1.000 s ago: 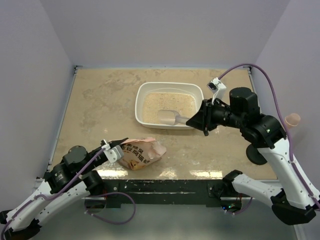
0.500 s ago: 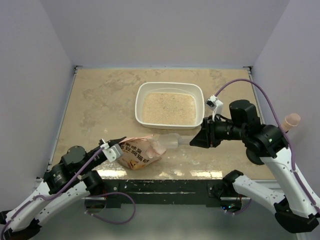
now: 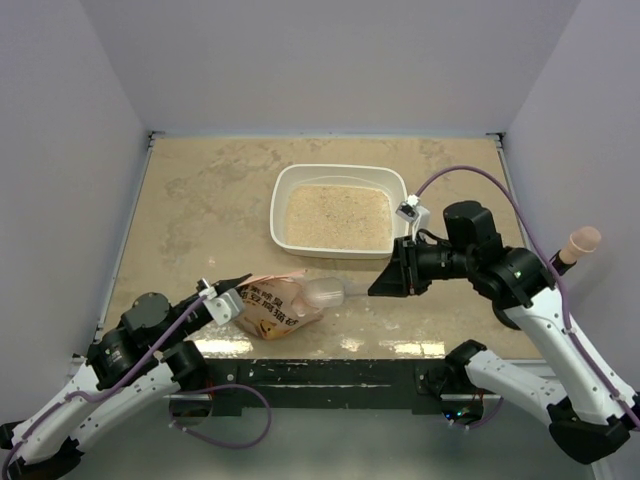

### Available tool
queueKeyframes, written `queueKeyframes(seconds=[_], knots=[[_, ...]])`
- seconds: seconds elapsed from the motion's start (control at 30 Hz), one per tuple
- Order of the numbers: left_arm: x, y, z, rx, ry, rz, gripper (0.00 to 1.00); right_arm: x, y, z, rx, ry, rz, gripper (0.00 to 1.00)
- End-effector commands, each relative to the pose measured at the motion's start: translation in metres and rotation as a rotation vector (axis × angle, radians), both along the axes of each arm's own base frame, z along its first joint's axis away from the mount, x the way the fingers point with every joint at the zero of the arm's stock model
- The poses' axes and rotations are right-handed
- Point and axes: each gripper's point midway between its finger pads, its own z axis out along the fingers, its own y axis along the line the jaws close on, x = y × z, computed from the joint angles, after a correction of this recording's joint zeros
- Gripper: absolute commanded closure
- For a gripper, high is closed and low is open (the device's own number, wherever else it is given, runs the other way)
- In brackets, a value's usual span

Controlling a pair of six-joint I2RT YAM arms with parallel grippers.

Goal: Fill the litter box with clean litter

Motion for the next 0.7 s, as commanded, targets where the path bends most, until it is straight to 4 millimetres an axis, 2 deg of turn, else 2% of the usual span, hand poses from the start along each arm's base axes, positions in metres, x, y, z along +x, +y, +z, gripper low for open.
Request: queueKeyframes(seconds=[0.0,0.1,0.2,0.23,0.33,0.47,0.67], knots=[[-0.001,-0.001,0.031,-0.109,-0.057,-0.002,1.00,0.009,0.017,0.009,0.077,-0.016,0.015,1.00],[-0.001,-0.002,0.031,-0.111,-0.057,-0.005,1.00,0.011,0.027,0.001,0.079,0.003,0.015,1.00],[-0.002,-0.001,0.031,-0.113,-0.059,-0.007,1.00,0.007,0.046,-0.007,0.086,0.025,0.031,1.00],[-0.002,-0.001,0.031,-0.113,-0.061,-0.010,1.00,-0.002,0.056,-0.010,0.081,0.040,0.069,1.00],[-0.003,-0.001,0.032,-0.118,-0.063,-0.008,1.00,-0.004,0.071,-0.024,0.064,0.065,0.068,1.00],[-0.004,0.000,0.032,-0.120,-0.067,-0.010,1.00,0.006,0.074,-0.041,0.033,0.081,0.000,1.00],[-0.003,0.002,0.033,-0.128,-0.075,-0.002,1.00,0.022,0.068,-0.058,-0.069,0.076,-0.112,1.00]])
